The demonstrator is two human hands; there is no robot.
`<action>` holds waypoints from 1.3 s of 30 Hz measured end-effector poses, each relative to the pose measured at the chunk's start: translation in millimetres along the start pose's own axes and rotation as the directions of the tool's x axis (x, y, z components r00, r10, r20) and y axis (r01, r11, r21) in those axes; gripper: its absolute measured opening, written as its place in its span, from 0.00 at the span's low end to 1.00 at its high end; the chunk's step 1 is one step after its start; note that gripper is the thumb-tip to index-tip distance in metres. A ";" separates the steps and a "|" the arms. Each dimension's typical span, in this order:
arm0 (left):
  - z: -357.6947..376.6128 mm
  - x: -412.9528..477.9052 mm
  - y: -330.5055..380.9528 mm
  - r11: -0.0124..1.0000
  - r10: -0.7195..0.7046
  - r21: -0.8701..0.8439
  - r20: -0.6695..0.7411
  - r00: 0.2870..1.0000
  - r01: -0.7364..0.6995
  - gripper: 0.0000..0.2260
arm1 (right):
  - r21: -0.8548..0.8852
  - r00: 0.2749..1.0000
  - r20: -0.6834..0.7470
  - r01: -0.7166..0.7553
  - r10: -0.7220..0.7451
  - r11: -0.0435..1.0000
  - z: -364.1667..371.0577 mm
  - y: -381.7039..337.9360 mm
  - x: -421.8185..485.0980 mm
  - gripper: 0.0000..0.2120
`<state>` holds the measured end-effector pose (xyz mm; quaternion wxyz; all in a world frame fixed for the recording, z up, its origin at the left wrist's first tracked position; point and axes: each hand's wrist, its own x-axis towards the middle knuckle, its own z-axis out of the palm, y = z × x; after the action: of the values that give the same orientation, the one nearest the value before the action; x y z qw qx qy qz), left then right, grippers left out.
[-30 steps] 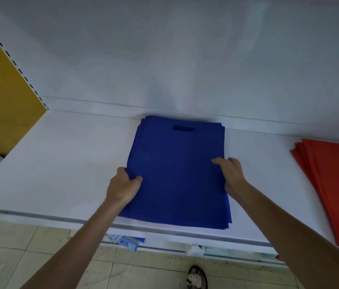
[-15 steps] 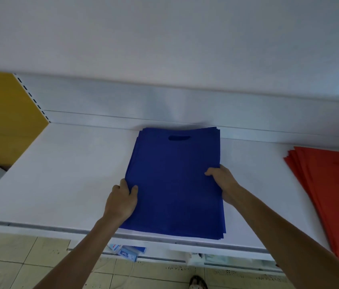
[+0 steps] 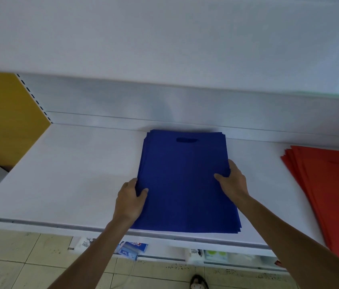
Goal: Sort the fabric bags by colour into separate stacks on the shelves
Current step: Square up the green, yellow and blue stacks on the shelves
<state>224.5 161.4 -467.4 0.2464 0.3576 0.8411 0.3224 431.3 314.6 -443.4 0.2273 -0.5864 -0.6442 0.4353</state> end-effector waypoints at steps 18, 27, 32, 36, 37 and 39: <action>-17.2 28.6 -23.9 0.996 0.051 0.068 -0.013 0.999 -0.050 0.23 | -0.183 0.995 0.104 0.009 0.011 0.983 16.1 4.9 7.5 0.22; -23.6 68.1 -34.6 0.979 0.184 -0.096 0.028 0.983 -0.180 0.23 | -0.208 0.994 0.004 0.112 -0.114 0.972 24.5 8.3 39.1 0.28; -17.6 107.8 -28.3 0.960 0.162 -0.229 -0.017 0.987 -0.162 0.25 | -0.250 0.983 -0.023 0.169 -0.180 0.953 34.6 -0.3 70.7 0.26; 3.8 126.7 -3.3 0.945 0.162 -0.299 0.063 0.985 -0.136 0.27 | -0.326 0.973 0.015 0.222 -0.229 0.919 46.0 -6.3 87.7 0.29; 6.5 132.2 2.3 0.943 0.164 -0.306 0.083 0.983 -0.131 0.28 | -0.352 0.969 0.051 0.243 -0.241 0.904 47.3 -7.0 90.3 0.30; 6.5 139.5 9.3 0.935 0.179 -0.328 0.111 0.978 -0.134 0.29 | -0.365 0.964 0.092 0.266 -0.250 0.892 44.6 -6.6 91.9 0.30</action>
<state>145.9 274.8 -490.7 0.3323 0.4005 0.7276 0.4469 372.7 389.5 -481.1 0.1535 -0.5189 -0.7919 0.2830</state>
